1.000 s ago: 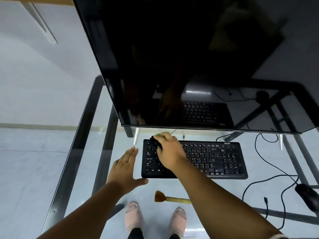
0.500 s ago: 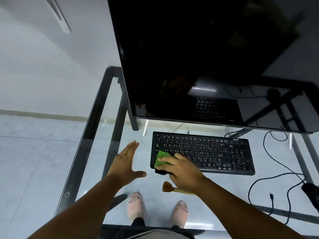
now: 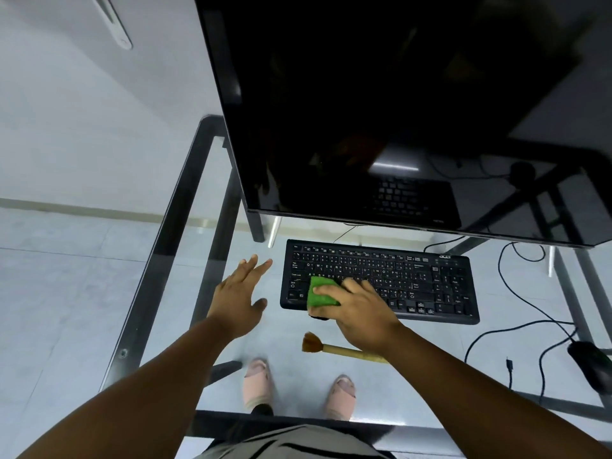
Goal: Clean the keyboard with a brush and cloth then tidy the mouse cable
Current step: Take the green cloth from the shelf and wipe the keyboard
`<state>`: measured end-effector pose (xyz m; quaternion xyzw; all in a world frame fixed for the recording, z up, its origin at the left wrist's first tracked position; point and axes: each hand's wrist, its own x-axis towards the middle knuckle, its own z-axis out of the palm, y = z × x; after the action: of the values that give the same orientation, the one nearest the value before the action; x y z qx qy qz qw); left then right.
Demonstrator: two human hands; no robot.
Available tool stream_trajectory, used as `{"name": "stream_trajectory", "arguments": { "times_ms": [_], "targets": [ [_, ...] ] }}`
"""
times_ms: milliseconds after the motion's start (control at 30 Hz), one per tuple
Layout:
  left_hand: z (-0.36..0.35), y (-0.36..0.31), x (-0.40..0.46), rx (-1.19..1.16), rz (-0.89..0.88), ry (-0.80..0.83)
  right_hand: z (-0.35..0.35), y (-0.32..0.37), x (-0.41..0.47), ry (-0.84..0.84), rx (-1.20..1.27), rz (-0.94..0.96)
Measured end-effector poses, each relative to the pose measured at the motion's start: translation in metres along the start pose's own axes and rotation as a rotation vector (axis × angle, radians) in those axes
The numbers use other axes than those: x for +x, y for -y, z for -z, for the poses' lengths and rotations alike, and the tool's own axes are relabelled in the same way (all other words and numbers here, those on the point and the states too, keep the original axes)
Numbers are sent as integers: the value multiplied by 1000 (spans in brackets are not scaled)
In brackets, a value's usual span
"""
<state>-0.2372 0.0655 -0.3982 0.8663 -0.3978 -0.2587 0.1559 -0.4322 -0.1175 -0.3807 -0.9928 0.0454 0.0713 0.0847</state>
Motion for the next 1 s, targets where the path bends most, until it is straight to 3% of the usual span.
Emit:
{"name": "stream_trajectory", "arguments": {
  "times_ms": [367, 800, 1000],
  "targets": [
    [-1, 4, -3, -22, 43, 0, 0, 37, 40, -34, -33, 80],
    [-17, -31, -3, 9, 205, -135, 0, -28, -35, -20, -166, 53],
    [-26, -52, -5, 17, 56, -203, 1, -52, -72, 1, -216, -46]
  ]
}}
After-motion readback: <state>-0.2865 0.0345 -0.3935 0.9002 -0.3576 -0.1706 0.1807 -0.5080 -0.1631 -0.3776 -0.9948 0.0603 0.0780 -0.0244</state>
